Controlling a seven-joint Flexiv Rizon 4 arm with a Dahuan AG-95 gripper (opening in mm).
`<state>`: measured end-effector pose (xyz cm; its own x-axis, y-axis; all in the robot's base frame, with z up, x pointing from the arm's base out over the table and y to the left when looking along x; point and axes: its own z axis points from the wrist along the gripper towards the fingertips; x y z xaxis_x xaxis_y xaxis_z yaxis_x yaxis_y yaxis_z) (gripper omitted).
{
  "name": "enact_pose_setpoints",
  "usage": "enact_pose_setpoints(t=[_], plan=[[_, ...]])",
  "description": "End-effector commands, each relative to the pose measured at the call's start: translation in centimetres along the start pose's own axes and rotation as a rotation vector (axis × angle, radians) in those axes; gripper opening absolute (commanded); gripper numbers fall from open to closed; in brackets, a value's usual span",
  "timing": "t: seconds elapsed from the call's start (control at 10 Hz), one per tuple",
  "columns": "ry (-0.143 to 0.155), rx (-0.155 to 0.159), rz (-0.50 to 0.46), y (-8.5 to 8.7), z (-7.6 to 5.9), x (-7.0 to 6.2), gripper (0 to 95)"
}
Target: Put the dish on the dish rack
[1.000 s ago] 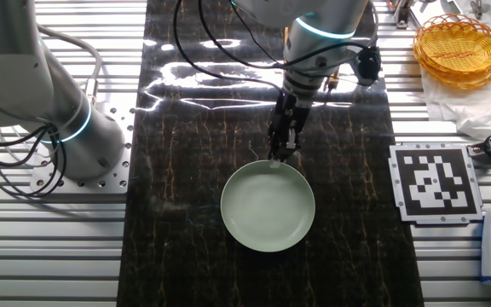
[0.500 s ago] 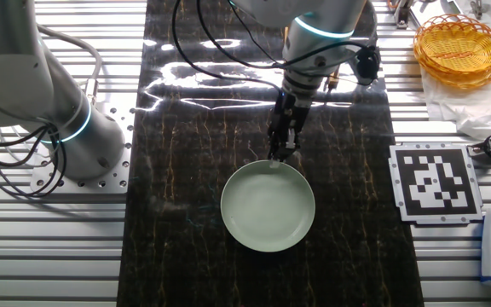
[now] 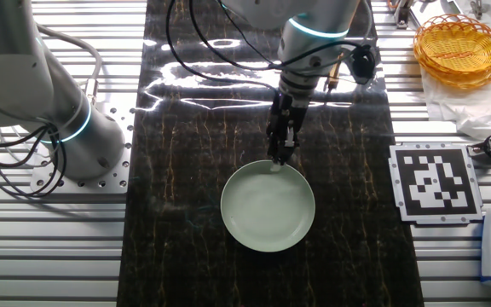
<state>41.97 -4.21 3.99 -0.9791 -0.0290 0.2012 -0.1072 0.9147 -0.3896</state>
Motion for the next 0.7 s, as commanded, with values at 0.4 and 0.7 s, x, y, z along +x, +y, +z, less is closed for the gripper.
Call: enact_pose_setpoints(t=[0.4, 0.7], plan=[[-0.004, 0.021, 0.005, 0.49, 0.74, -0.05, 19.0], [-0.013, 0.035, -0.002, 0.23, 1.03, 0.08, 19.0]])
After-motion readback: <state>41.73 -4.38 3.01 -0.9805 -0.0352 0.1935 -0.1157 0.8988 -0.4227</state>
